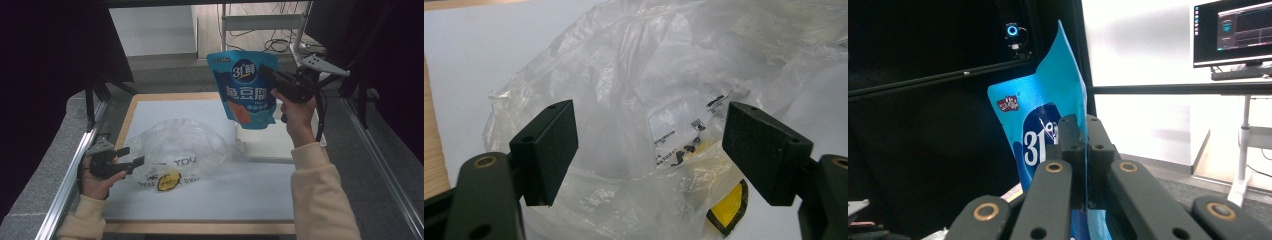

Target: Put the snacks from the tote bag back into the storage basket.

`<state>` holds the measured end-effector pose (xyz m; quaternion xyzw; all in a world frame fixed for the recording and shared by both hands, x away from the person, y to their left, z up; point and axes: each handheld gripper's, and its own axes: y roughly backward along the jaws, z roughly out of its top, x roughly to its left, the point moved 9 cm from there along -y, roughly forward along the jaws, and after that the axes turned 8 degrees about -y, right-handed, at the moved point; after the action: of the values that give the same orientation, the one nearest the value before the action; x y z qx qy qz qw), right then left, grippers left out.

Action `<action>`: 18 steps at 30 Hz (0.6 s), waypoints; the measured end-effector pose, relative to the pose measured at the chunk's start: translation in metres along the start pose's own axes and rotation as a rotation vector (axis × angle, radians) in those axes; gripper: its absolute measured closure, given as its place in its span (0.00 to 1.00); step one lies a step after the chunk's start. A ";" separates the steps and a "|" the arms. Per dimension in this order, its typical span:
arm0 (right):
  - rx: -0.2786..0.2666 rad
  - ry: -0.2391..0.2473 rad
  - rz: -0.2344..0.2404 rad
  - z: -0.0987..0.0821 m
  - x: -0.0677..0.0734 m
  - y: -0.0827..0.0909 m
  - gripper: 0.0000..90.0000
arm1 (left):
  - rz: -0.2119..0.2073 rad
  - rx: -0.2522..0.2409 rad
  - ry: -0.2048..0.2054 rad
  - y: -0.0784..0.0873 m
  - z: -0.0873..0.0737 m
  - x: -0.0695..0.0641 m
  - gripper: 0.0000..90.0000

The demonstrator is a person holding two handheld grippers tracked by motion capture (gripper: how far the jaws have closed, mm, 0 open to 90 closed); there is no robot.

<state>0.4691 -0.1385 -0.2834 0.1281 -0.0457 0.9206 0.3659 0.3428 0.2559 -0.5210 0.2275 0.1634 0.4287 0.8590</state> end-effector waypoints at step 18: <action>0.001 -0.022 -0.064 -0.002 -0.035 0.009 0.99 | 0.001 0.007 0.002 -0.001 -0.002 0.001 0.25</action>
<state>0.4869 -0.1683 -0.2950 0.1397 -0.0451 0.9070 0.3948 0.3435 0.2564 -0.5233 0.2300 0.1655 0.4287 0.8578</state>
